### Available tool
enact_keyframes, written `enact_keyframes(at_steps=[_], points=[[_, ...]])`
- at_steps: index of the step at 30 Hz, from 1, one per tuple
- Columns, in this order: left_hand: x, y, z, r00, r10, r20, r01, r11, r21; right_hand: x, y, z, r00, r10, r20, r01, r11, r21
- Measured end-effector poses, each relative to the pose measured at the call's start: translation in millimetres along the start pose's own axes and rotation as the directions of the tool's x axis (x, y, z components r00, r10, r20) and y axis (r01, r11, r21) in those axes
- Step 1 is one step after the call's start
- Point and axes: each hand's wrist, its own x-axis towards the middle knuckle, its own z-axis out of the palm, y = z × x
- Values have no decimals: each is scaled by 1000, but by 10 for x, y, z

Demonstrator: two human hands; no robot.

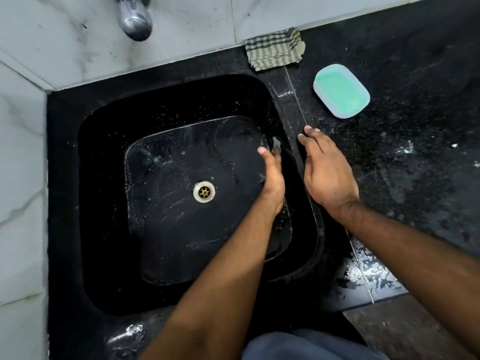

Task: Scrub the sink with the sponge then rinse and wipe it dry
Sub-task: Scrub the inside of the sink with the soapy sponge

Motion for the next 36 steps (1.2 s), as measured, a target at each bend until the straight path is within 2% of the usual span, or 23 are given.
enact_keyframes(at_steps=[2,3,5,7,9,10,12,15,17,19,21,23,26,28,30,31,34,36], points=[[49,23,32,999,39,5,-39,998,43,-10,-3,5,1000,5,-12,-5,1000,2],[-20,-36,47,998,14,54,-14,1000,11,-8,-3,10,1000,5,-15,-5,1000,1],[-320,-320,39,986,-89,144,97,994,-46,-11,1,7,1000,3,-7,-4,1000,-7],[-532,-690,-13,968,-192,161,197,980,-11,9,13,9,1000,5,-12,-5,1000,-9],[-593,-775,-78,940,-285,190,300,952,-60,0,-4,2,1000,9,-13,-9,1000,-3],[-531,-659,-82,941,-270,203,290,954,-75,4,-7,-2,1000,14,-16,-14,1000,-1],[-321,-305,-92,967,-150,206,182,973,-144,-5,-18,6,1000,18,-15,-18,1000,0],[18,163,-138,994,-18,110,38,983,-181,-31,-20,11,1000,26,-8,-26,1000,-4],[71,143,-158,996,-48,77,59,988,-140,-33,-21,6,1000,22,-10,-22,1000,-11],[-18,-85,-135,988,-140,68,146,986,-86,-30,-32,-10,1000,24,-10,-24,1000,-10],[-164,-362,-103,968,-224,116,234,969,-79,-17,-41,-20,1000,19,-15,-19,1000,-18],[-292,-489,-84,959,-215,184,238,965,-112,2,-30,-15,1000,15,-15,-16,1000,-23],[-494,-391,-38,958,-120,262,160,978,-136,-3,-18,-1,1000,20,-12,-20,999,-26],[-468,-389,-23,966,-122,226,153,981,-123,-10,-20,-6,1000,21,-3,-21,999,-34],[-353,-424,-42,968,-202,147,215,973,-79,-17,-30,-10,1000,23,-2,-23,999,-30],[-300,-455,-68,958,-241,155,250,967,-44,-18,-30,-11,1000,29,-8,-29,999,-21],[-390,-483,-107,933,-301,200,301,953,30,-17,-35,-9,1000,29,-6,-29,999,-27],[-583,-473,-62,881,-354,312,363,931,32,18,-21,-8,1000,16,-20,-16,1000,-27]])
